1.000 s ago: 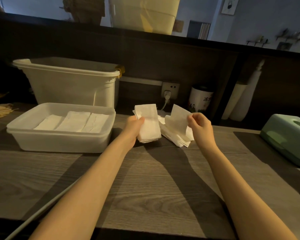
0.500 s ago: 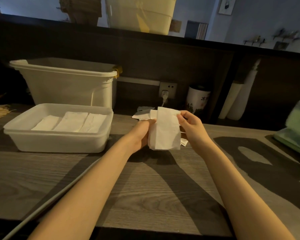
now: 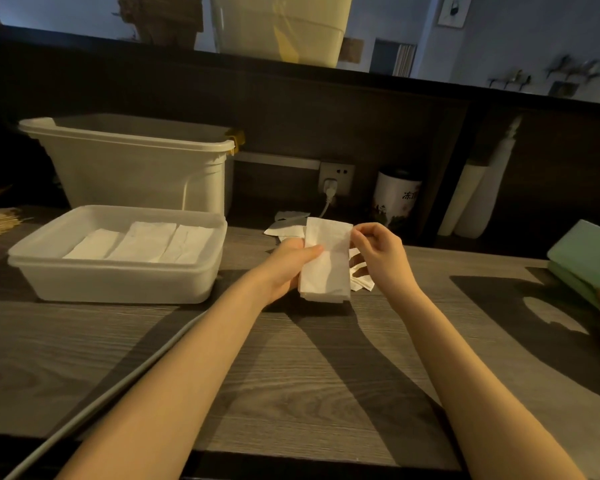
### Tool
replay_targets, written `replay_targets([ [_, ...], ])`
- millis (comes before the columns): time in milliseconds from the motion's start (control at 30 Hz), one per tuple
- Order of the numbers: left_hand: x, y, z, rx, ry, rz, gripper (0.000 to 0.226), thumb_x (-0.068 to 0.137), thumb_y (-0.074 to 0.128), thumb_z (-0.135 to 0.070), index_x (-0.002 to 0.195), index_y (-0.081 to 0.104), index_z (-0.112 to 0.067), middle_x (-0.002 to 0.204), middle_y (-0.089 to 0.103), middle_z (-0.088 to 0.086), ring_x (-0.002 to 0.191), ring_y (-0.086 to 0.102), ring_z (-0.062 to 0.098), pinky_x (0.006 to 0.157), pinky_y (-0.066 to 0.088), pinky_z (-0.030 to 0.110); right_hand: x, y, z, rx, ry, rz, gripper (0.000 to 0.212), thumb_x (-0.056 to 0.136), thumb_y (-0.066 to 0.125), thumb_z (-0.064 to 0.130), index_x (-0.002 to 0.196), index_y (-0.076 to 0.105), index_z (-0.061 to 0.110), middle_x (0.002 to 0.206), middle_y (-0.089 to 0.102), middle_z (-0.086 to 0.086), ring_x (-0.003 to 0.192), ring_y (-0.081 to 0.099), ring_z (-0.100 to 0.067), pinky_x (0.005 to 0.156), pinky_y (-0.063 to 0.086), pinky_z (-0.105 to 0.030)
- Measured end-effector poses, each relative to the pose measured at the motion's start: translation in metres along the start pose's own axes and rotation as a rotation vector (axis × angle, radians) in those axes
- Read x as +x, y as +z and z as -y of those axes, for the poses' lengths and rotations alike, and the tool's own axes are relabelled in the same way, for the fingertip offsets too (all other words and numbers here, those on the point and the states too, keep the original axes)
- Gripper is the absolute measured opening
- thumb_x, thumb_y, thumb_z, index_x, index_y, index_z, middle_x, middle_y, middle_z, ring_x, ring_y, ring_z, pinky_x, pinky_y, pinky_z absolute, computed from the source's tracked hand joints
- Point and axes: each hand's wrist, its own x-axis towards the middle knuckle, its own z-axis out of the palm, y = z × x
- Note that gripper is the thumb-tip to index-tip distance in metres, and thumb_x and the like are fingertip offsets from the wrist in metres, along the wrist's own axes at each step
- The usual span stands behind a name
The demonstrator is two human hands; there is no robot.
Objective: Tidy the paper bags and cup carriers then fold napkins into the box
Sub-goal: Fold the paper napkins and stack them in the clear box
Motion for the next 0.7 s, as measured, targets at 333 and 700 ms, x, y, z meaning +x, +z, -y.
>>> replay_targets([
  [333,0.014,-0.028,-0.001,-0.210,-0.025,-0.406,0.037,0.097,0.046,-0.021,0.132,0.042,-0.010,0.123,0.057,0.011,0.104,0.058,0.026,0.089,0.049,0.042,0.000,0.001,-0.027,-0.650,-0.113,0.039,0.036,0.087,0.063,0.038,0.119,0.054,0.025,0.110,0.053,0.007,0.090,0.050,-0.008,0.069,0.043,-0.025],
  [700,0.015,-0.028,0.002,-0.109,0.007,-0.428,0.036,0.098,0.044,-0.023,0.132,0.042,-0.011,0.125,0.056,0.010,0.107,0.057,0.025,0.082,0.048,0.035,-0.003,0.009,-0.020,-0.801,-0.314,0.173,0.042,0.088,0.063,0.023,0.127,0.054,0.034,0.134,0.042,0.001,0.120,0.041,-0.019,0.091,0.037,-0.026],
])
